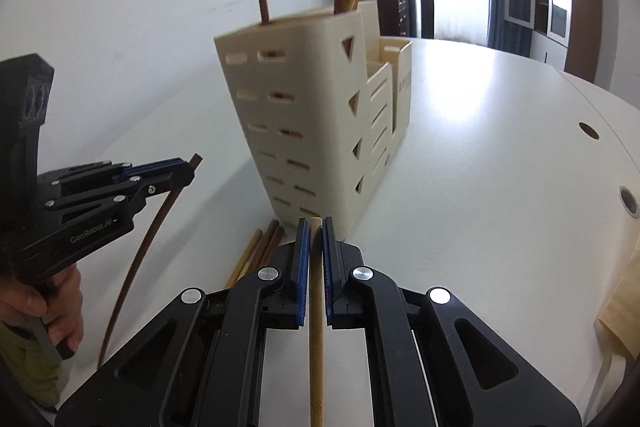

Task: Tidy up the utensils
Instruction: 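Lift the light chopstick with the right tool and carry it over the holder, then lower the light chopstick into the holder with the right tool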

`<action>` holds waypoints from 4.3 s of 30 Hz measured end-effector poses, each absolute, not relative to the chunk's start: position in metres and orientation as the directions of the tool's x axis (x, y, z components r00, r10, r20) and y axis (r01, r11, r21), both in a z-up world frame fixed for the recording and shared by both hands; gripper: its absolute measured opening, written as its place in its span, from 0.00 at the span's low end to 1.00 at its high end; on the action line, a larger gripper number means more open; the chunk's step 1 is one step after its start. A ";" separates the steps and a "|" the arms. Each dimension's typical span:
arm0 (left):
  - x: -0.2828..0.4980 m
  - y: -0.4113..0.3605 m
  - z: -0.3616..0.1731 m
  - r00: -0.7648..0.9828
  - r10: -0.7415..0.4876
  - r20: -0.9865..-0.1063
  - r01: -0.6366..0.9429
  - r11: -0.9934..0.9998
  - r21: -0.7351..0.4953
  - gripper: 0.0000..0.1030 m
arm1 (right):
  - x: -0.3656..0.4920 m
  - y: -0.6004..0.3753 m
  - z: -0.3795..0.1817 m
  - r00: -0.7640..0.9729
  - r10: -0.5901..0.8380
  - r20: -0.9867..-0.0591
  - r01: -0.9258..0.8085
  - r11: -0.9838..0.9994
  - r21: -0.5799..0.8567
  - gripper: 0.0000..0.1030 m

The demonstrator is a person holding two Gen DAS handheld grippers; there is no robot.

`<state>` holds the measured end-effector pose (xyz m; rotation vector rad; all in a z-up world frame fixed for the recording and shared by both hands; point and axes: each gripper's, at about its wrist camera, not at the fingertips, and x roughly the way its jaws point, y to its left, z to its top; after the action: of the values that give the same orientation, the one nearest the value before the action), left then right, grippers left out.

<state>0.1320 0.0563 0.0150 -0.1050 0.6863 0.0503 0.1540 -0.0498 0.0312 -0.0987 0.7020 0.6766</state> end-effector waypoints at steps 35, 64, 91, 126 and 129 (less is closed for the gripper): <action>0.068 0.036 0.139 0.950 0.039 -0.309 -0.070 0.993 -0.092 0.07 | 0.138 -0.072 0.143 0.707 0.630 -0.323 -0.657 0.753 0.032 0.07; 0.080 0.005 0.208 1.000 0.005 -0.015 -0.005 0.999 -0.032 0.07 | 0.139 -0.091 0.200 0.761 0.646 -0.056 -0.644 0.763 0.049 0.07; 0.086 0.017 0.209 0.967 0.106 0.232 -0.069 0.985 -0.160 0.07 | 0.155 -0.080 0.205 0.753 0.649 0.107 -0.656 0.753 0.048 0.07; 0.145 0.024 0.163 0.987 0.030 -0.155 -0.037 0.998 -0.041 0.07 | 0.178 -0.069 0.176 0.750 0.638 -0.174 -0.644 0.765 0.028 0.07; 0.146 0.027 0.158 0.985 0.025 -0.168 -0.031 0.999 -0.032 0.07 | 0.179 -0.065 0.172 0.745 0.637 -0.197 -0.647 0.763 0.019 0.07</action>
<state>0.1456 0.0266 0.1583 -0.0345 0.1685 0.0284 0.1786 -0.0647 0.1716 -0.0515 0.1973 0.7028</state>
